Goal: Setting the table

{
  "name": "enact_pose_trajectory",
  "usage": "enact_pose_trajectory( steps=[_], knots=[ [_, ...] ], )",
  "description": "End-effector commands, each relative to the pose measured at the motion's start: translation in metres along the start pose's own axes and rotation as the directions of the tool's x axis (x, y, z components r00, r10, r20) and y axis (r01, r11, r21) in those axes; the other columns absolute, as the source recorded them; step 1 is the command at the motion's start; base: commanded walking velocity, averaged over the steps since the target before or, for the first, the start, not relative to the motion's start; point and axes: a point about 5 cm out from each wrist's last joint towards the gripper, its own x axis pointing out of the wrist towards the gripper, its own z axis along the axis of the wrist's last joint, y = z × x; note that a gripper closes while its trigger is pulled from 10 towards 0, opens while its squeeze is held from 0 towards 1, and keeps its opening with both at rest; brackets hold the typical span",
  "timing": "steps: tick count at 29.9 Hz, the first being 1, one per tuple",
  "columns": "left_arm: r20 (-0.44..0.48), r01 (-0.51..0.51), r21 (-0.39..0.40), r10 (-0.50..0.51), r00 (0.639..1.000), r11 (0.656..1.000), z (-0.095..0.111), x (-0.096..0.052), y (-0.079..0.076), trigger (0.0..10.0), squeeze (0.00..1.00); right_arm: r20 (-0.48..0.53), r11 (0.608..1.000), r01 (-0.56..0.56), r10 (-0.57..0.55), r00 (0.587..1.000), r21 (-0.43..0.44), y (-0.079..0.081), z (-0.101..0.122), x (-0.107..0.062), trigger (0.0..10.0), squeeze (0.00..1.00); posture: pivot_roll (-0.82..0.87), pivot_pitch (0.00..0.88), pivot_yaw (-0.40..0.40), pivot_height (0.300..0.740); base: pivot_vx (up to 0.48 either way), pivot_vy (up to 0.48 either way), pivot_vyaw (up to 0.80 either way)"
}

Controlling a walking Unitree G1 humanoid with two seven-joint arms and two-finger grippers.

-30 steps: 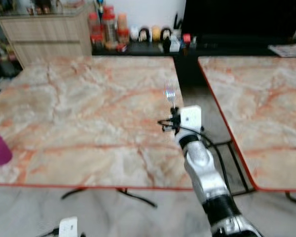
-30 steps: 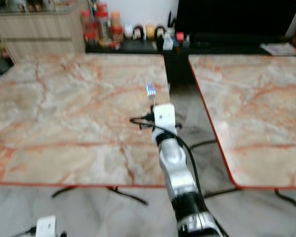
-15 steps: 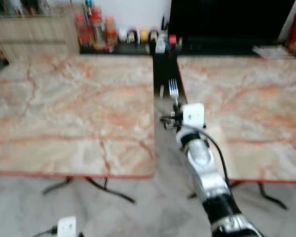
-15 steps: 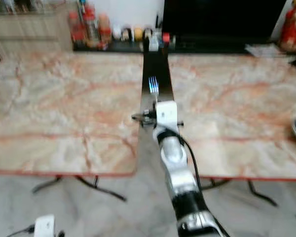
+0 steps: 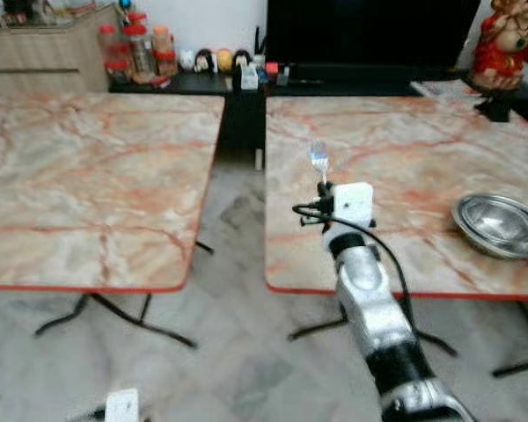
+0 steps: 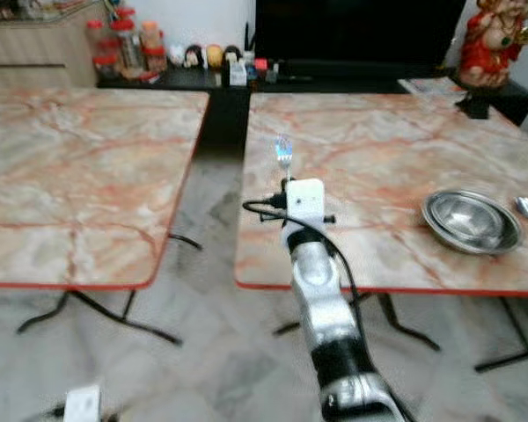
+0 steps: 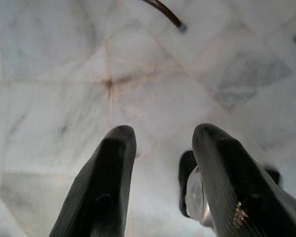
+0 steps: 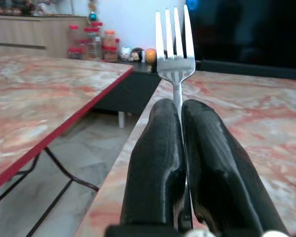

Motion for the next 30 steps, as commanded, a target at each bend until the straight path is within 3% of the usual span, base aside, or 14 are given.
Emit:
enact_pose_trajectory(
  steps=[1,30],
  knots=[
    [0.004,0.001,-0.004,-0.001,1.000,1.000,0.0016,0.0006,-0.0023,10.0,0.00,0.025,1.000,0.022,-0.022,0.999,-0.001,-0.0084,0.0069,0.0022,10.0,0.00,-0.02,0.000,0.025,0.732,0.000,-0.469,0.00],
    [0.011,0.008,-0.005,-0.008,1.000,1.000,0.0040,0.0013,-0.0040,10.0,0.00,0.022,0.998,0.054,-0.054,0.998,-0.012,-0.0169,0.0076,0.0024,10.0,0.00,-0.03,0.000,0.031,0.732,0.000,-0.469,0.00]
  ],
)
